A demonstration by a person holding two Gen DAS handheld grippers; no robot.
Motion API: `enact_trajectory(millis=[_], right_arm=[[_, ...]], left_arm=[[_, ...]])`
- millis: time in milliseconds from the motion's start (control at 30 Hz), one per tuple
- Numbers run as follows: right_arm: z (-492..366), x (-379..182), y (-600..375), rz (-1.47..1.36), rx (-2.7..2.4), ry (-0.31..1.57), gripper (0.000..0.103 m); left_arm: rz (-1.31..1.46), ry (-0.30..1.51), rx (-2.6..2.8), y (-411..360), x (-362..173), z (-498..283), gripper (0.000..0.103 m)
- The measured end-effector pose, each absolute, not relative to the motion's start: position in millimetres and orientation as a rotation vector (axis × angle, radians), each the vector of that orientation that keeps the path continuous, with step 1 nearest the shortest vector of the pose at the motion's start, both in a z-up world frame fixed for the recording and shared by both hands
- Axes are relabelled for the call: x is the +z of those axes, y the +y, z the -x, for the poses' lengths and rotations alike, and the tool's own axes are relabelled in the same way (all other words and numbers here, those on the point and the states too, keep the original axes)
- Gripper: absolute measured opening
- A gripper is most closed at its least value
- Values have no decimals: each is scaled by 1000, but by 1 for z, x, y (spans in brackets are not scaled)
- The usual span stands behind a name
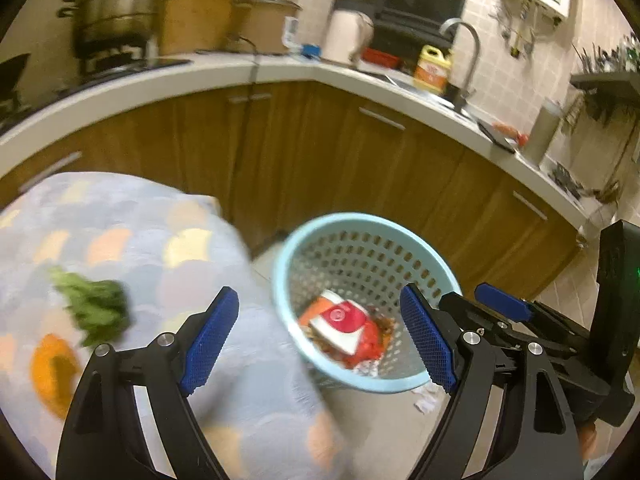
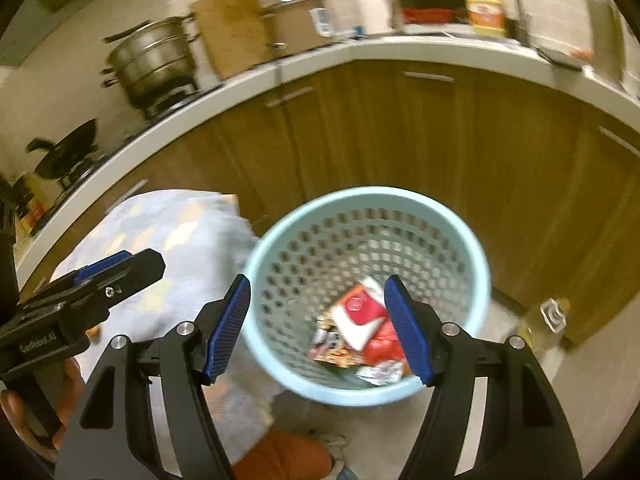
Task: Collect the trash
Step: 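Grasp the orange peel with the left tool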
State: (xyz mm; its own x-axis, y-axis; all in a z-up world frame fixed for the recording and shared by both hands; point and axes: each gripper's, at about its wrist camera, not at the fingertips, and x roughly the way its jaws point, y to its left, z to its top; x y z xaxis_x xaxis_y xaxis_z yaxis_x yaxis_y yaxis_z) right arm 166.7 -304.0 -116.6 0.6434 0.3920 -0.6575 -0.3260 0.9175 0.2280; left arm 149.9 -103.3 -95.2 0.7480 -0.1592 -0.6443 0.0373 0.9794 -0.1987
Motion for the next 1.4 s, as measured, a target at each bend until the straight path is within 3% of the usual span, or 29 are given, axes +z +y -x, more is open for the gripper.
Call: enact_trajectory(millis=[433,900,1100,1267,1400], right_arm=[[-143,-121,-173,54,639,773,66],[-151,-172,-118,106,647,872,66],[-153,-172,-115,122,648,873,66],[-152,-169,-106,148,664,884,66],[-157,-159,-90,146,706,876,66]], left_arm=[[309,618,193,34,-69,-64,81],[418,797,138,75,-143,-72,78],[406,787,115,69,-152,-76,59],[435,752,111,74,-150,-72,26],[430,699,206,92,-140,-63,24]])
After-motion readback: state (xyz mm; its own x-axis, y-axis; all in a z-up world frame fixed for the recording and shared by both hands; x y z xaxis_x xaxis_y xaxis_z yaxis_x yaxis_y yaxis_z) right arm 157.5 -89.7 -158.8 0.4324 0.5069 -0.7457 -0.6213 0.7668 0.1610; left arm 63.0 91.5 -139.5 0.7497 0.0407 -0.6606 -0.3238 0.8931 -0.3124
